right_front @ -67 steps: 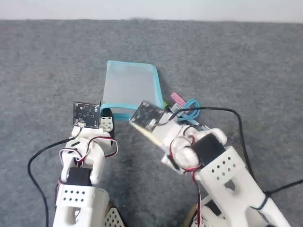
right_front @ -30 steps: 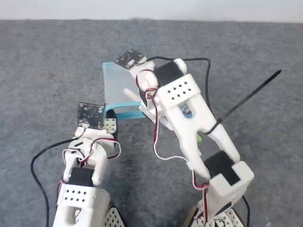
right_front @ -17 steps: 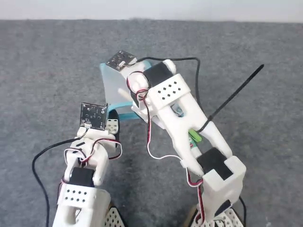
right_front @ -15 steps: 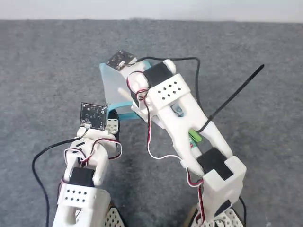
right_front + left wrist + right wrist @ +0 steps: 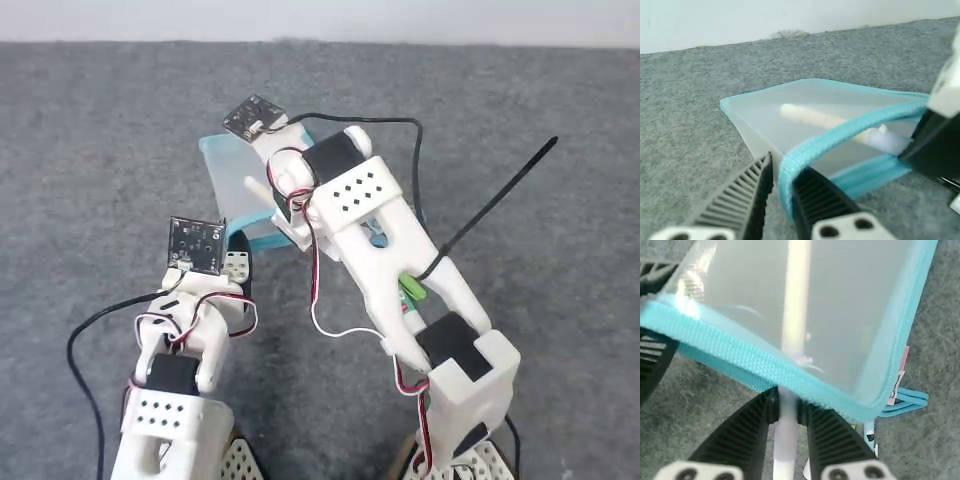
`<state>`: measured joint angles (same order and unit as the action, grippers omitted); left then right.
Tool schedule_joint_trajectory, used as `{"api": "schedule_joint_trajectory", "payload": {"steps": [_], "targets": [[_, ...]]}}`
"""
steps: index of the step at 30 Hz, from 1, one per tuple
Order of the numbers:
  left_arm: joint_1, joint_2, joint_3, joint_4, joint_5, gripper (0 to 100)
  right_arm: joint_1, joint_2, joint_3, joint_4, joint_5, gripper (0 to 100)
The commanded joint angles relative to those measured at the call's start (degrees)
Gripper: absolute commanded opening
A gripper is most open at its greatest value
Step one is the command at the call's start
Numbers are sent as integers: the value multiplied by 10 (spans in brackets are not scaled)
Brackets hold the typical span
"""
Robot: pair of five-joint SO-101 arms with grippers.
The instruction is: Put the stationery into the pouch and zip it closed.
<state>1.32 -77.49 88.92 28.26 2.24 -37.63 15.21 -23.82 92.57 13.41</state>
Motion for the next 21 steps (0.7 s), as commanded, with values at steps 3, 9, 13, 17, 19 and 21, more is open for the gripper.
{"api": "schedule_joint_trajectory", "payload": {"steps": [3,9,13,17,19,21], "targets": [[11,6,-5,-23,4,10,-12,-39,-32,-25,-4,8],[11,6,-5,-24,4,10,-12,-39,-32,-22,-4,8],[11,6,-5,-24,4,10,-12,-39,-32,-21,-4,8],[11,6,-5,-25,4,10,-12,-39,-32,-20,-4,8],[11,6,-5,-25,4,10,-12,-39,-32,-20,-4,8],[11,6,-5,-25,4,10,-12,-39,-32,-22,-4,8]]}}
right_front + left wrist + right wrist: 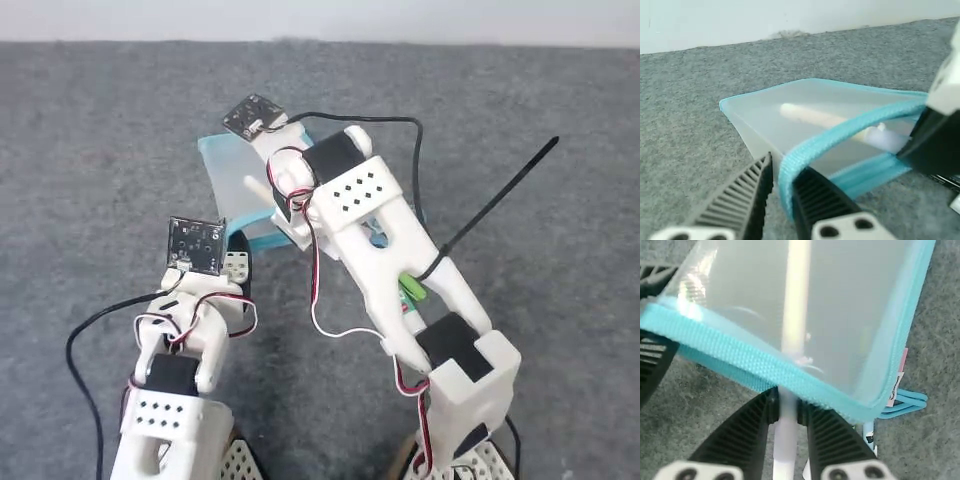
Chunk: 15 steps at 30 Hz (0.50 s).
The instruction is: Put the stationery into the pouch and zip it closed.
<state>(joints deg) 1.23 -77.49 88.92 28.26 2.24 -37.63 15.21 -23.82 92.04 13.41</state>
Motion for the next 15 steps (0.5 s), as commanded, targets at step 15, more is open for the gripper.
{"api": "schedule_joint_trajectory", "payload": {"steps": [15], "targets": [[12,6,-5,-25,4,10,-13,-46,25,-57,-4,8]]}}
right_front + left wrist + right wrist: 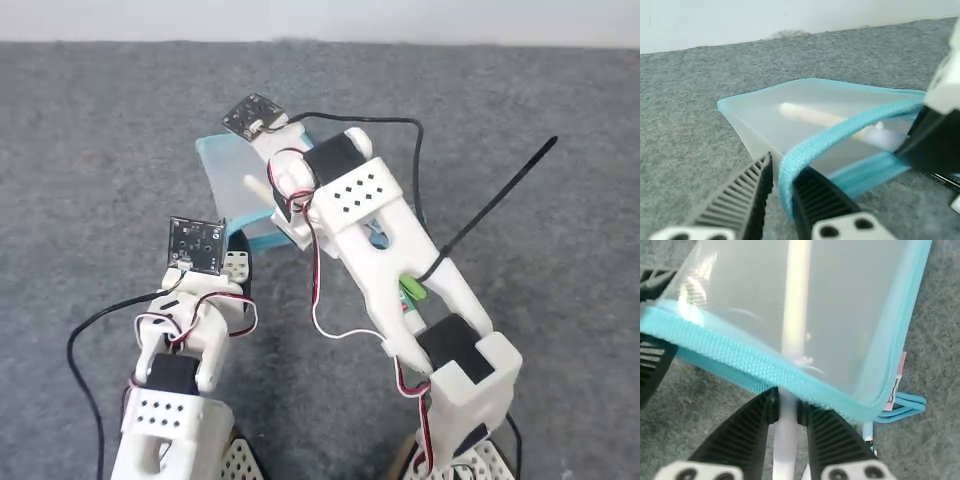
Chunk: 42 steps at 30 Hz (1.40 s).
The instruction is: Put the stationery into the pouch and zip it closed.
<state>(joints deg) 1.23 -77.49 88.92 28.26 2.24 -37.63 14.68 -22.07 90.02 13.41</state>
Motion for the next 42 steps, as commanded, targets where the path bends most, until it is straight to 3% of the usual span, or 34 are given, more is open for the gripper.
{"api": "schedule_joint_trajectory", "payload": {"steps": [1,42], "targets": [[12,6,-5,-25,4,10,-13,-41,11,-38,-4,8],[12,6,-5,-25,4,10,-29,-123,91,-97,-5,9]]}}
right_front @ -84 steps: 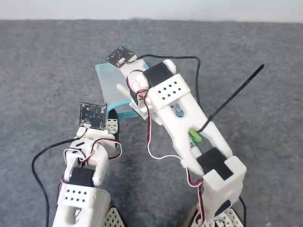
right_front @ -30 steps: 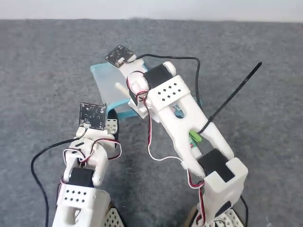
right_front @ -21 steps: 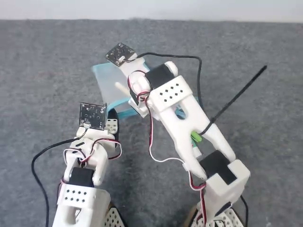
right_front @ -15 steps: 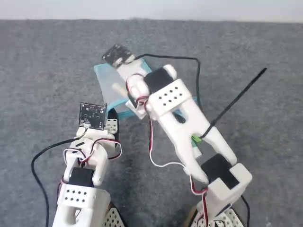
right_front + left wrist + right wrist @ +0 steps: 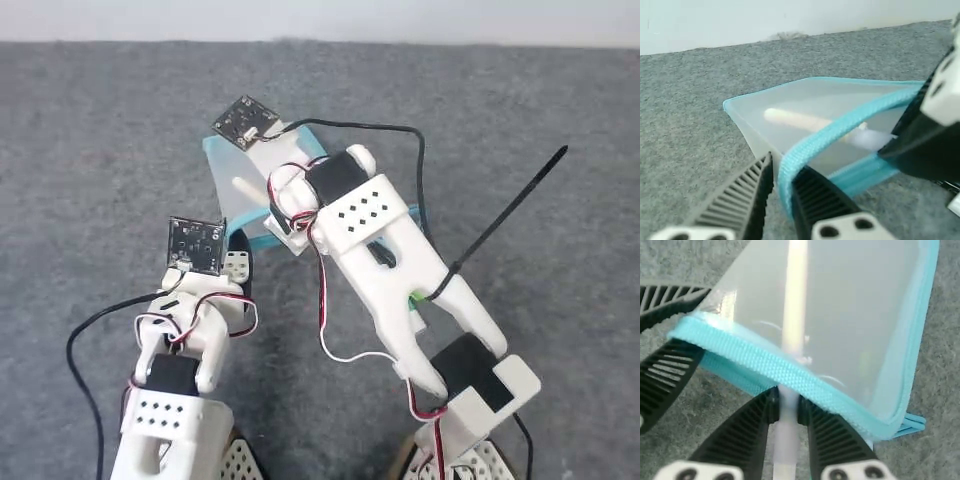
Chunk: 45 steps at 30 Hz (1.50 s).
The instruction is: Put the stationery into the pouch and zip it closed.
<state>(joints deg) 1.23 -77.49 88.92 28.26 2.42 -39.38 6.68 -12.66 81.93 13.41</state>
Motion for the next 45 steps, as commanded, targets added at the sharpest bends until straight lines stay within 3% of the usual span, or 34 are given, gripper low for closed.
{"api": "schedule_joint_trajectory", "payload": {"steps": [1,18,36,42,45], "targets": [[12,6,-5,-25,2,10,-12,-43,-4,-16,-5,9],[12,6,-5,-25,2,10,-12,-47,-4,-19,-4,8],[15,7,-4,-26,2,10,15,-138,69,-118,-35,13],[12,6,-5,-27,1,10,27,-166,69,-110,-38,173],[12,6,0,-25,-12,10,58,-177,70,-103,-39,203]]}}
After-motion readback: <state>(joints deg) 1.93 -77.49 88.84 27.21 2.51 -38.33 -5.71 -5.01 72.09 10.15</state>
